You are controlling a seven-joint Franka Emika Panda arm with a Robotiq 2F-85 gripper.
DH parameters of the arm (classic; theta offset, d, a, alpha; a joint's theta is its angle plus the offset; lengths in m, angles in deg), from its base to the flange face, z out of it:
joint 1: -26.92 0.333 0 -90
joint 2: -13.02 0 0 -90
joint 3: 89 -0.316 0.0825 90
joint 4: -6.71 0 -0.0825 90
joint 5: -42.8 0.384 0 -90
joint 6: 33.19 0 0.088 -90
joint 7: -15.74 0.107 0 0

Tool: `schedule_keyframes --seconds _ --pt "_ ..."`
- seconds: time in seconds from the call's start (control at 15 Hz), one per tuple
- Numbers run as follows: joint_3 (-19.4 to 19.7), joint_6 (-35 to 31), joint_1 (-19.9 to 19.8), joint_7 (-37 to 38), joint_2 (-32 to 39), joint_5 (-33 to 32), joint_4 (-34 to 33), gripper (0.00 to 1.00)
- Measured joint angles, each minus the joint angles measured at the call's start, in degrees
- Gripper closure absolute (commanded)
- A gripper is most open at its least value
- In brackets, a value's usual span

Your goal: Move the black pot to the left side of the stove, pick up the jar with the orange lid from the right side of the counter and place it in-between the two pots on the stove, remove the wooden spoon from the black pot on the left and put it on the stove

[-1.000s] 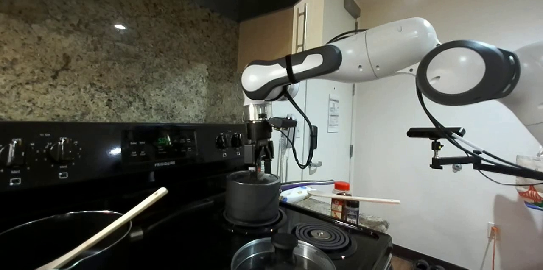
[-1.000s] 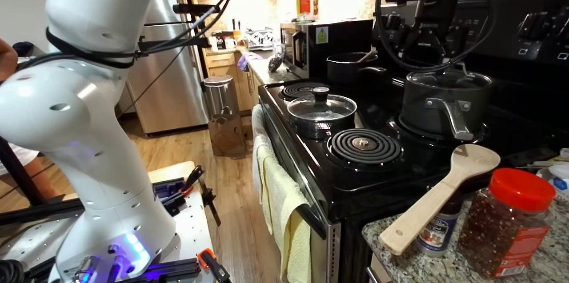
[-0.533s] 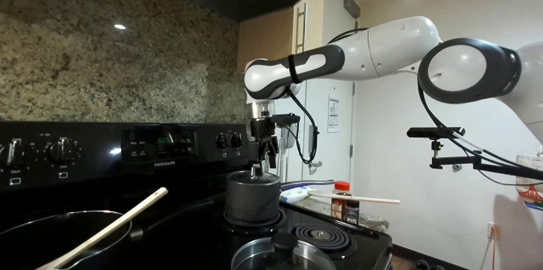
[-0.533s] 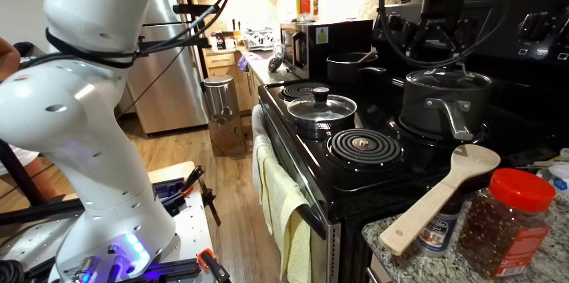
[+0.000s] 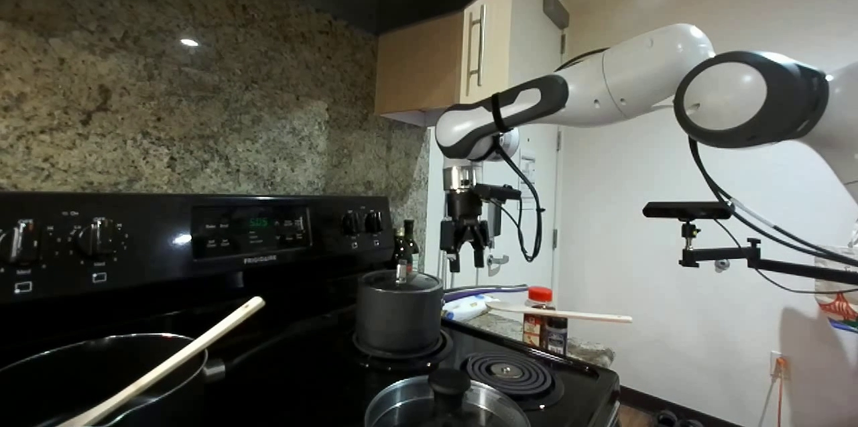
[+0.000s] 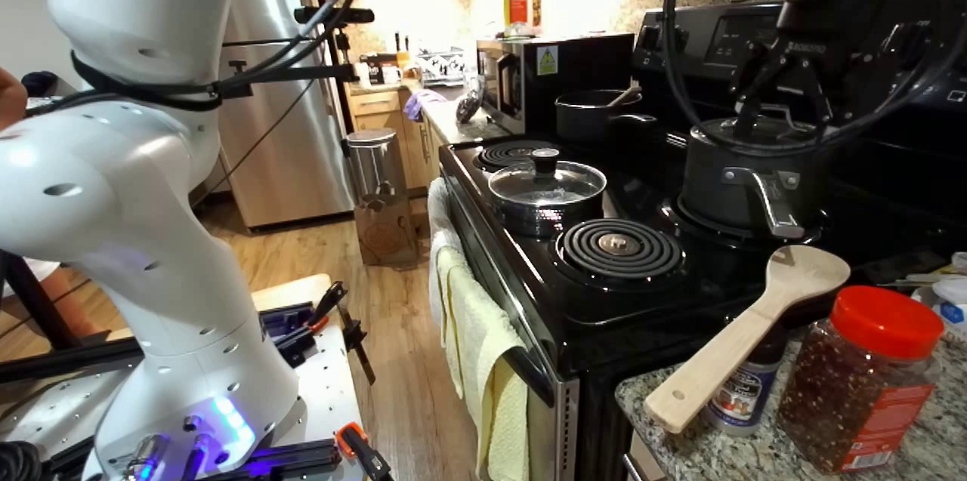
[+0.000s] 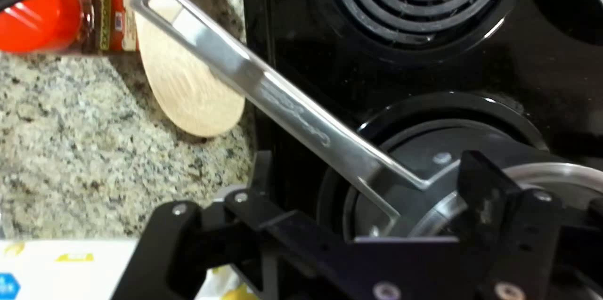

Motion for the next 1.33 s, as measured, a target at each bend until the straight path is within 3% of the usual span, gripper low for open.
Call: schedule_keyframes --seconds 0.2,0.73,1.33 --pt "-0.4 -0.8 -3.1 -0.1 0.2 1.1 2.5 0.0" --pt "-1.3 -1.7 -3.5 0.0 0.1 0.3 1.6 0.0" --pt "0.1 -5.1 -11.6 -2.4 -1.0 0.5 4.2 0.0"
